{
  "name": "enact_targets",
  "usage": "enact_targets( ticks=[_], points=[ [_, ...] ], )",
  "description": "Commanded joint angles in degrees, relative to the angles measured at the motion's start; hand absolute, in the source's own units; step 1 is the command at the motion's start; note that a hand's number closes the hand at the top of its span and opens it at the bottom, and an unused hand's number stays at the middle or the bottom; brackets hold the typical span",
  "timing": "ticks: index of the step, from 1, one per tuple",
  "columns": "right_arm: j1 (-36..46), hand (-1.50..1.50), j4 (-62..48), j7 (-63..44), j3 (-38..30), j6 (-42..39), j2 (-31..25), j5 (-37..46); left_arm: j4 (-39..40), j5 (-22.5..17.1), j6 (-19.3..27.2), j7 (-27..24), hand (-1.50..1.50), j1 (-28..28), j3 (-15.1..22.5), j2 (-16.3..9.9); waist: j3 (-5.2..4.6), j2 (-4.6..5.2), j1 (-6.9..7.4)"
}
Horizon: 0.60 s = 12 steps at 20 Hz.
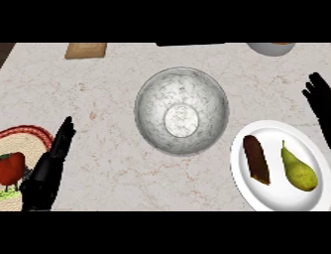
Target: Pick the pear from the plate and place it in the bowl
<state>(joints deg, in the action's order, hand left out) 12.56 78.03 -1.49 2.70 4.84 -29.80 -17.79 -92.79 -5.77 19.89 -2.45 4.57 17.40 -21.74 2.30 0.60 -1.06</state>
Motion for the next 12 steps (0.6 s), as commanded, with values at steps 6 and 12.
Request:
enact_targets(
  ticks=[6,12],
  points=[
    [-4.2,1.50,2.7,-14.7,16.7,-20.6,-3.4,-0.9,-1.5,-2.7,-1.8,2.3,0.00,-8.3,-1.5,2.4,-2.45,-0.46,1.41],
    [-16.3,-1.50,11.9,0.4,6.4,4.1,0.7,7.3,0.8,-5.4,-3.2,3.3,0.00,-8.0,-2.6,3.9,-2.29,-1.03,-1.28]
  ],
)
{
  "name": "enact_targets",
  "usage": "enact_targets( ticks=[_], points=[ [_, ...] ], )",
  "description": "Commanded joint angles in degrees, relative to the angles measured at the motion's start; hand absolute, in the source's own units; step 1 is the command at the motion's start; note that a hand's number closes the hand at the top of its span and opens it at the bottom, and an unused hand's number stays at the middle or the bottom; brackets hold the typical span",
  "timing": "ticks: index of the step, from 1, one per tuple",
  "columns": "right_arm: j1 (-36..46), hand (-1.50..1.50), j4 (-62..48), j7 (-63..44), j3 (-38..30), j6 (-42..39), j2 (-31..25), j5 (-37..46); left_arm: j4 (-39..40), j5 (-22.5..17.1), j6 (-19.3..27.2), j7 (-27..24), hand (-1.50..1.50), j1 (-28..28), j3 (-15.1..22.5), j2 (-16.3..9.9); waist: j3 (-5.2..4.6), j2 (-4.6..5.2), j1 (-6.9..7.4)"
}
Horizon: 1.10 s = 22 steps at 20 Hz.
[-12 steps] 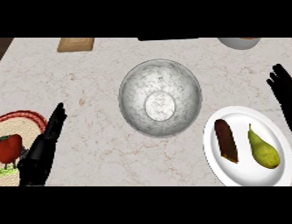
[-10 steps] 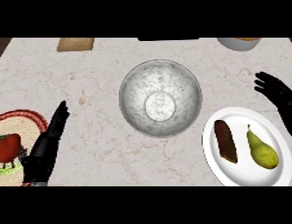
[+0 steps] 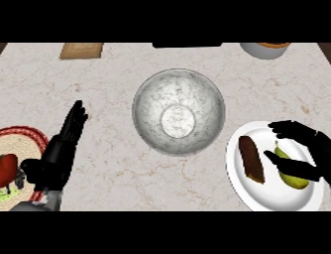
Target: Pick the pear from the plate and place it in the bowl
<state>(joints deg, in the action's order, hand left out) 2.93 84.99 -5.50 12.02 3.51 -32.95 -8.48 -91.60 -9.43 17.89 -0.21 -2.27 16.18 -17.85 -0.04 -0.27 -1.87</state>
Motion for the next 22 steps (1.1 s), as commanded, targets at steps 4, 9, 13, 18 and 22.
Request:
enact_targets(
  ticks=[4,9,13,18,22],
  points=[
    [-12.1,-1.50,16.2,6.4,-4.2,5.7,2.0,0.2,1.0,-1.2,-1.9,3.5,0.00,-5.3,-2.8,0.6,0.01,0.05,0.71],
    [-7.2,-1.50,22.0,-7.3,-8.8,4.4,-4.9,2.8,3.8,-0.1,-2.6,2.3,0.00,-5.5,-2.0,3.4,-0.02,0.16,1.55],
    [-0.7,-1.50,21.3,-20.7,-8.3,1.9,-9.3,4.7,5.4,2.4,-1.0,2.8,0.00,-8.2,-1.5,4.7,-0.03,0.32,1.99],
    [3.7,-1.50,19.9,-31.9,-7.8,-4.3,-10.3,-0.4,1.0,0.7,-3.8,7.0,0.00,-8.1,-3.2,2.5,0.01,0.26,2.36],
    [5.4,-1.50,14.9,-36.2,-6.7,-11.0,-12.9,-2.2,3.6,1.0,-4.8,4.9,0.00,-8.3,-3.4,3.2,0.01,0.37,2.37]
  ],
)
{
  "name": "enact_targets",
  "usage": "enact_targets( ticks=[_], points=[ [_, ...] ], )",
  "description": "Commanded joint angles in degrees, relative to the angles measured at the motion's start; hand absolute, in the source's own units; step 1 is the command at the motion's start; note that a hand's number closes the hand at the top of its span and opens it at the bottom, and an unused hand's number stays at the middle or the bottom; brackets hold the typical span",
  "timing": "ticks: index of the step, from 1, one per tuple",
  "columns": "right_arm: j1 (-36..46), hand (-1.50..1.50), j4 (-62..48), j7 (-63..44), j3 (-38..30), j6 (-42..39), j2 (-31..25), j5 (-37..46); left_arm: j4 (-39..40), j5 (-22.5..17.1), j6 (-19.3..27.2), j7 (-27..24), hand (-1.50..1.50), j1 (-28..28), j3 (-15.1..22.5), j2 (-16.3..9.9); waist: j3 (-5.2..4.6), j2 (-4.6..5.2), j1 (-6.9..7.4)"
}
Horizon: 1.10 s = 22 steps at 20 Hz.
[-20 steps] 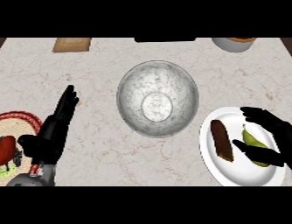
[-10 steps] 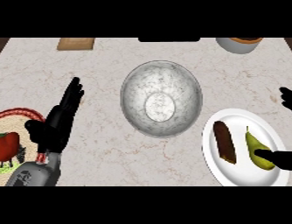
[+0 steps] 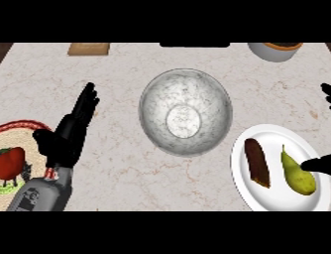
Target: Pick the pear from the plate and place it in the bowl
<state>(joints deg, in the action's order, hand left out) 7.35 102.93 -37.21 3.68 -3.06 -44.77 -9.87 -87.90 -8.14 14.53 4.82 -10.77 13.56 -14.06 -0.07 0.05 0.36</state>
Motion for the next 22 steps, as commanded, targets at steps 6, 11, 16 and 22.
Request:
enact_targets(
  ticks=[6,11,16,22],
  points=[
    [5.5,-1.50,-8.2,-10.2,4.9,-9.2,2.3,0.2,4.6,1.9,-0.8,-3.7,0.00,0.5,-0.2,3.2,0.04,0.11,-0.11],
    [-1.5,-1.50,-9.7,-2.9,-0.3,-14.9,3.1,1.0,1.0,3.1,-1.6,-3.1,0.00,2.7,-1.8,3.3,0.07,-0.07,-0.53],
    [-0.7,-1.50,-3.6,-10.2,-1.7,-15.4,8.1,1.0,1.5,2.5,-4.9,-2.7,0.00,2.1,-5.3,2.7,0.05,-0.09,-0.45],
    [-2.2,-1.50,-9.6,-0.6,-8.4,-19.5,9.6,0.2,2.6,6.4,-1.9,-2.0,0.00,1.1,-3.4,7.0,0.07,-0.03,-0.46]
  ],
)
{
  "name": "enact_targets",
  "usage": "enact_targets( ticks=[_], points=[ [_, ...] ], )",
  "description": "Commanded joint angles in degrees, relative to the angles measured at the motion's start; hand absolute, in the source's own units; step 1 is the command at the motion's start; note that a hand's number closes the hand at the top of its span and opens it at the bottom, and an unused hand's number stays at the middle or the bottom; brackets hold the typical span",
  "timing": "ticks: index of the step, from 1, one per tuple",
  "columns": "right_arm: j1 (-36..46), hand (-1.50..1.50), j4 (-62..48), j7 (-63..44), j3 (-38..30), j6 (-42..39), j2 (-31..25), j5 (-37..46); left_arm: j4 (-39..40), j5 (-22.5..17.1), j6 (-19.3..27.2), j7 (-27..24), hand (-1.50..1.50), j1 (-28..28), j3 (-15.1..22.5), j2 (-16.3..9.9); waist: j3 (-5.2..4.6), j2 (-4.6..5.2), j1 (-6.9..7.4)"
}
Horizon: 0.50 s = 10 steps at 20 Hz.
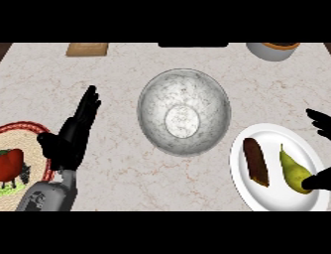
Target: Pick the pear from the plate and place it in the bowl
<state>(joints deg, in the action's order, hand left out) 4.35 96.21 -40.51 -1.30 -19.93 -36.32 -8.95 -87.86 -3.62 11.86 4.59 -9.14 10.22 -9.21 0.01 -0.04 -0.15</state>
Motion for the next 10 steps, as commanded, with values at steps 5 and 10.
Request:
enact_targets(
  ticks=[5,10],
  points=[
    [-2.8,-1.50,4.1,-1.5,-3.3,0.5,7.1,0.9,1.7,0.5,-3.3,-1.8,0.00,0.5,-2.9,0.7,-0.02,0.01,-0.05],
    [-4.8,-1.50,2.2,-0.7,-4.8,-1.7,9.7,2.4,1.4,1.8,-3.5,-0.8,0.00,-0.9,-4.4,1.5,-0.01,0.03,-0.05]
  ],
)
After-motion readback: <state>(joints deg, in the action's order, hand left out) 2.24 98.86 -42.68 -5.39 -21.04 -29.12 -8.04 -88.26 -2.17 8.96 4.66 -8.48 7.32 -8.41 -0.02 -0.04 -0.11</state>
